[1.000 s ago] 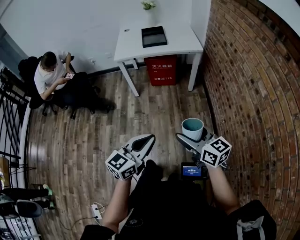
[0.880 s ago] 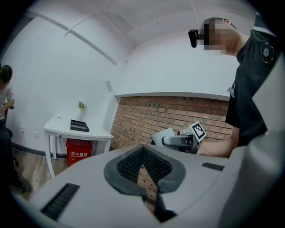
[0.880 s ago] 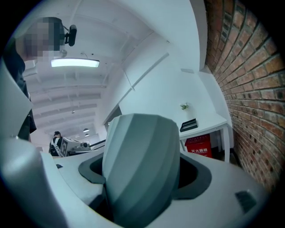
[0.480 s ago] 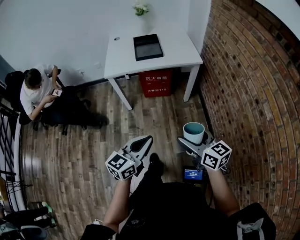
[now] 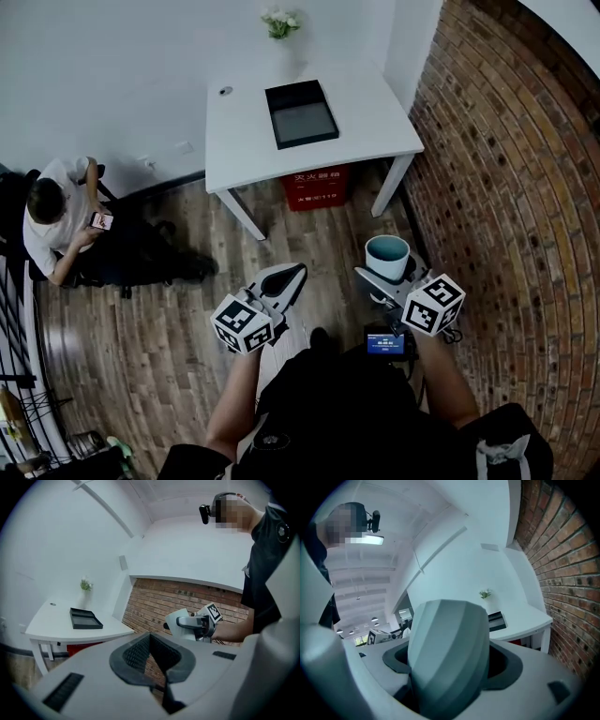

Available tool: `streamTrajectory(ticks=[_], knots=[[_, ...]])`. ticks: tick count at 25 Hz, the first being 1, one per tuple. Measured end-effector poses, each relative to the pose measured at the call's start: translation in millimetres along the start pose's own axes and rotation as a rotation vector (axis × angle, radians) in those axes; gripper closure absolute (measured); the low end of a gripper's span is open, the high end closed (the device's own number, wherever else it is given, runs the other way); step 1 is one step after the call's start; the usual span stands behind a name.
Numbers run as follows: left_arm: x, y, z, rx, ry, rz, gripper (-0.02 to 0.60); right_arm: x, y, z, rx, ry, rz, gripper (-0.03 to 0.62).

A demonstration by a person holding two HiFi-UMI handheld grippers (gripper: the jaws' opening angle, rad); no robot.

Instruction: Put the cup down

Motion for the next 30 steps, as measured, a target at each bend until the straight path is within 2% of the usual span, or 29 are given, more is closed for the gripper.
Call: streamTrajectory(ticks=[9,15,22,30], knots=[[11,43,50,-0.010,-0.005,0.017,0.575,20,48,-55,-0.002,0.012,0.020,0.189],[18,86,77,0.015,-0.021,0.021,0.575,36,89,-103,0.059,0.015,0.026,0.189],[52,170,123,0.034,0.000,0.036,0.575,77,154,-187,0.147,0.014,0.036,0.189],[110,278,183,0.077,0.008,0.012,0.575,141,201,-298,0.187,0.021,0.048,0.189]])
Point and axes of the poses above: the fingertips, and each gripper's own axes: y forward along the fingers, z to its left, x out of its top, the point moved 4 cm from there along -y, backward along the fingers, and after that the axes turned 15 degrees about x, right-handed, at the moved point
